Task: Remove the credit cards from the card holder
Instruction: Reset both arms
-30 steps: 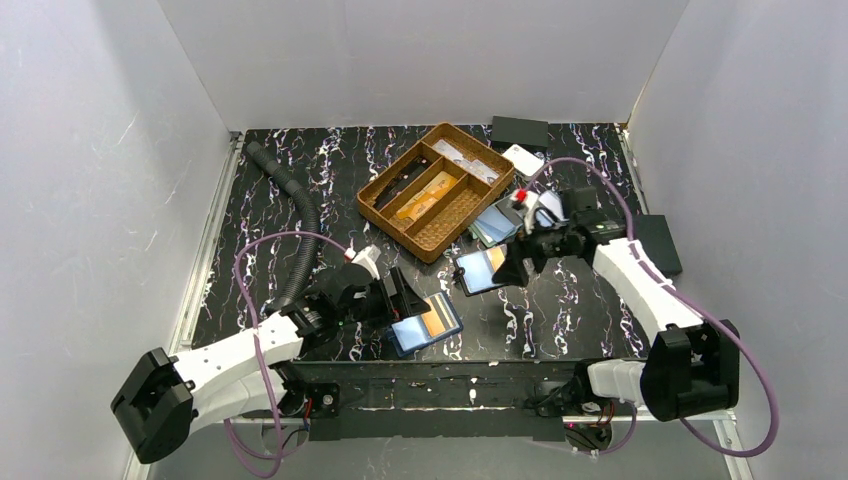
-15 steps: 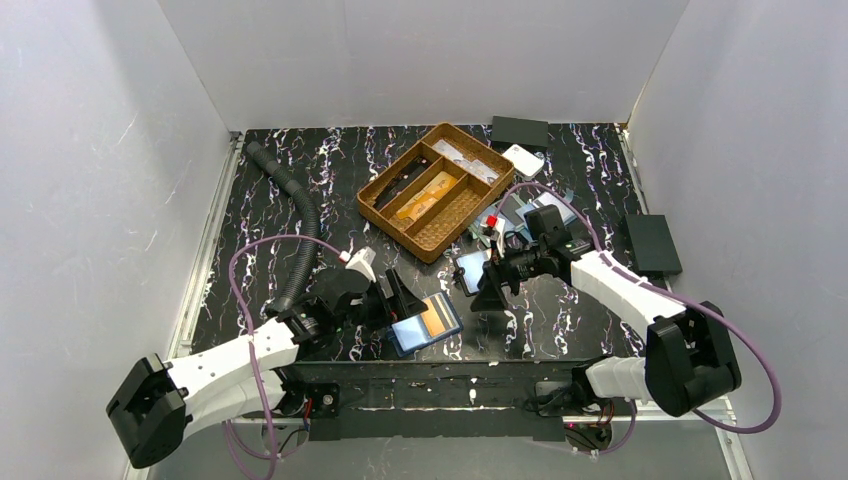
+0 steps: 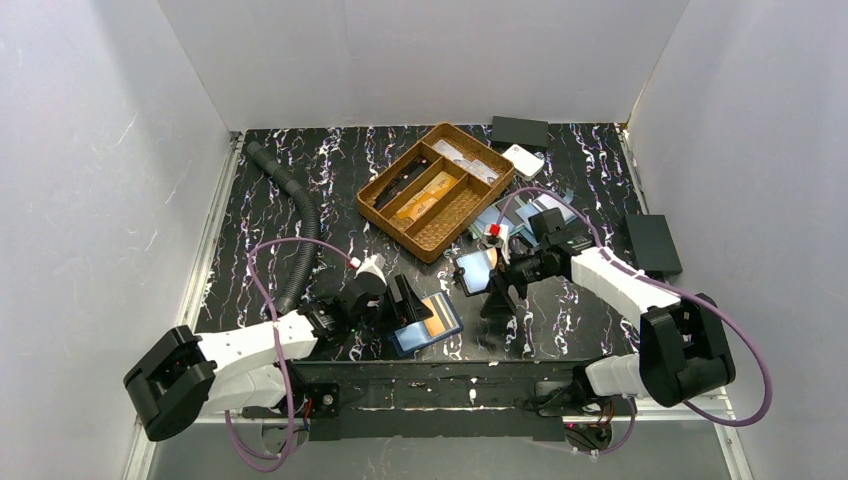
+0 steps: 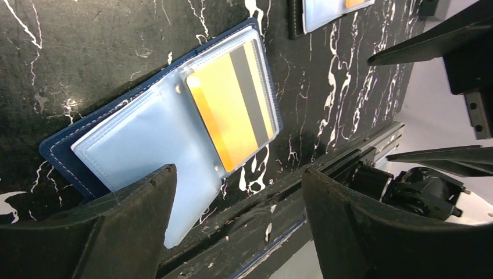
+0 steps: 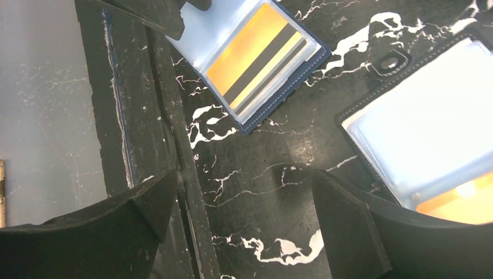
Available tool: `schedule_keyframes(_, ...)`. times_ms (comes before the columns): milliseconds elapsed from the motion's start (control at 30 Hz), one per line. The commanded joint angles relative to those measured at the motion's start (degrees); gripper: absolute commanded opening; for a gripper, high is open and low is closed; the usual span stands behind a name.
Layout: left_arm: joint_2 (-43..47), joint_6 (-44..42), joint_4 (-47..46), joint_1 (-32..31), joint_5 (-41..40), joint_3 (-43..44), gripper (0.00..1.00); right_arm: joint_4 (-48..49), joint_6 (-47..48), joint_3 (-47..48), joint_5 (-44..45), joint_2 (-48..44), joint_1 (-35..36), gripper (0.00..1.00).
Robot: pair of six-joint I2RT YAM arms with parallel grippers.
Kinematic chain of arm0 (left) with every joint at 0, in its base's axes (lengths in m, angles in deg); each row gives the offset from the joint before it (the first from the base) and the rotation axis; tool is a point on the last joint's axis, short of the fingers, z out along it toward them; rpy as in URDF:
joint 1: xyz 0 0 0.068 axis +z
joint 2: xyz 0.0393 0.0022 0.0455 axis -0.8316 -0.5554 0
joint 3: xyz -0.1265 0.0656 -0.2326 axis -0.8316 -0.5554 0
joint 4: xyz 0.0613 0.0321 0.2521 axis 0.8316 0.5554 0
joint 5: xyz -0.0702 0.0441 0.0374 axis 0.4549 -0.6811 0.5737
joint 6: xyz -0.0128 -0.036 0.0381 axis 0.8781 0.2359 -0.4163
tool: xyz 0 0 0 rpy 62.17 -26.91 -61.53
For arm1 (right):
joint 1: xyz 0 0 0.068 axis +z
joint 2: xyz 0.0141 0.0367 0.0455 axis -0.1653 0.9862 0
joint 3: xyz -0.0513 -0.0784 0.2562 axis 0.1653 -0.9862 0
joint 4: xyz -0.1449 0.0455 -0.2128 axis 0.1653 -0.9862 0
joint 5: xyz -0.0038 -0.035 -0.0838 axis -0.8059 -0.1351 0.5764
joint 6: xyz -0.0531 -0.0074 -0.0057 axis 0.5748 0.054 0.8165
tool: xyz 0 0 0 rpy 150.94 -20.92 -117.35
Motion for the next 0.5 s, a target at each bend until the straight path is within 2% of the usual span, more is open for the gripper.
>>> schedule_keyframes(0,-0.7,-1.36,-1.3,-0.35,-1.3,1.52,0.76,-2.71,4.06,1.74,-3.69,-2.87,-5.58,0.94)
schedule_keyframes(333,5.61,-4.02,-0.98,-0.35,-2.7,-0.64,0.76,-4.02,4.26,2.0,-6.45,-6.27,-17.6,0.95)
schedule_keyframes(467,9.34,-7.38,2.21,0.69,-2.83,-0.16,0.79,-3.85,4.12,2.2,-7.22,-7.49,-22.16,0.96)
